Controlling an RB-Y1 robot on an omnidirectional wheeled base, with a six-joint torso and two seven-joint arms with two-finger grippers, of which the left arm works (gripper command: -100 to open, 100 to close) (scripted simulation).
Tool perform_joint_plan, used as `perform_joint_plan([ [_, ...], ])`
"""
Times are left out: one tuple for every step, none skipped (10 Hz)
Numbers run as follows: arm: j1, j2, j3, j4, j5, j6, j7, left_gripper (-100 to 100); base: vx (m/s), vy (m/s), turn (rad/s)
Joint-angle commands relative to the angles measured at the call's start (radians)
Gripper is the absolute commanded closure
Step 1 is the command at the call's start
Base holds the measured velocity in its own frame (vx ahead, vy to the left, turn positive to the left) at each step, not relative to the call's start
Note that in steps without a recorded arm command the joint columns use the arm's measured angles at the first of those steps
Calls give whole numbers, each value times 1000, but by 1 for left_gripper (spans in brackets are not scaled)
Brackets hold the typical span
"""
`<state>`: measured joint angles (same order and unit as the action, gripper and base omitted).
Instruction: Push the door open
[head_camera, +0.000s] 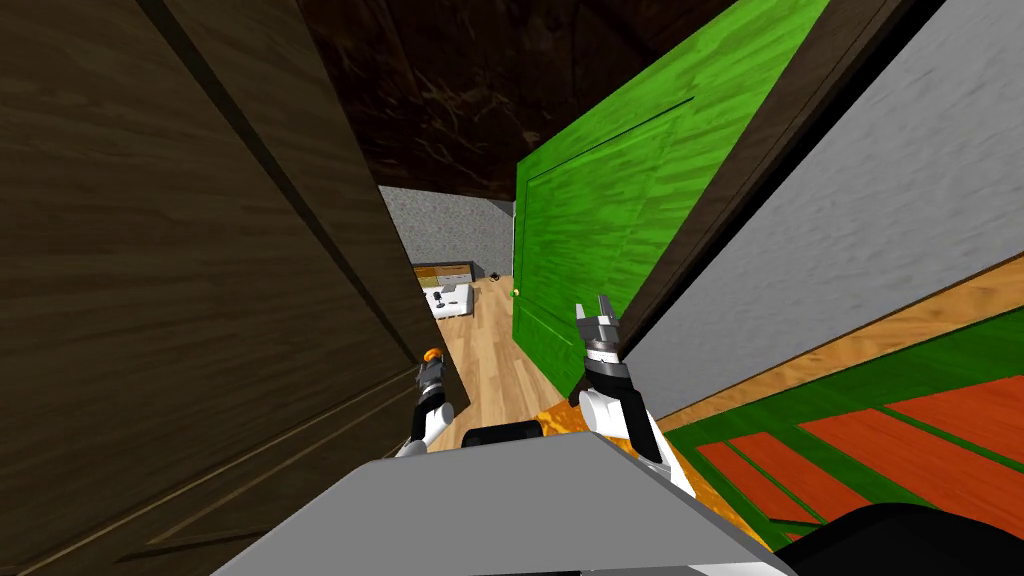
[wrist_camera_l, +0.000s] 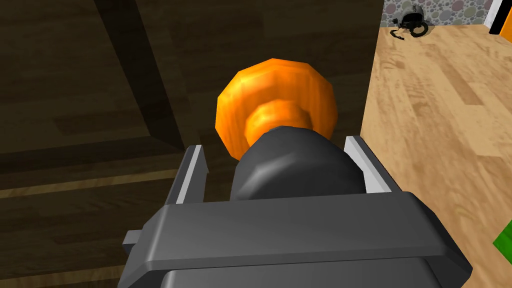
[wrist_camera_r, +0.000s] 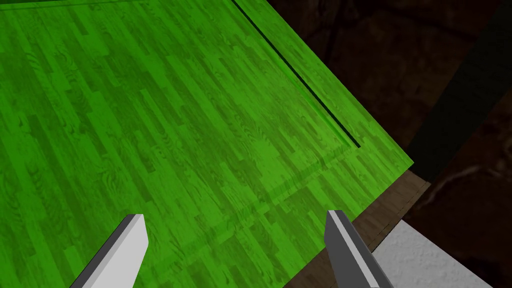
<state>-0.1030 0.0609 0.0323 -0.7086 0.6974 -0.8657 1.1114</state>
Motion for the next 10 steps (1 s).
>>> perform_joint_plan([
  [-17, 22, 14, 36, 4, -30, 19, 100, 85, -6, 13],
  [-7, 20, 39, 23, 12, -29, 11, 100, 130, -1, -17],
  [-7, 20, 39, 23, 12, -29, 11, 100, 127, -7, 3],
  [-3, 19, 47, 19, 14, -29, 8, 100, 93, -3, 26],
  [4, 16, 62, 10, 19, -28, 3, 100, 106, -8, 10],
  [7, 15, 70, 6, 22, -28, 1, 100, 124, -14, 0],
  [13, 12, 84, -1, 27, -28, -4, 100, 151, -4, 14],
  [19, 9, 98, -9, 31, -27, -8, 100, 199, -9, 2],
  [22, 7, 104, -12, 33, -27, -10, 100, 167, -12, 35],
  [29, 1, 122, -22, 39, -27, -16, 100, 180, 0, 26],
])
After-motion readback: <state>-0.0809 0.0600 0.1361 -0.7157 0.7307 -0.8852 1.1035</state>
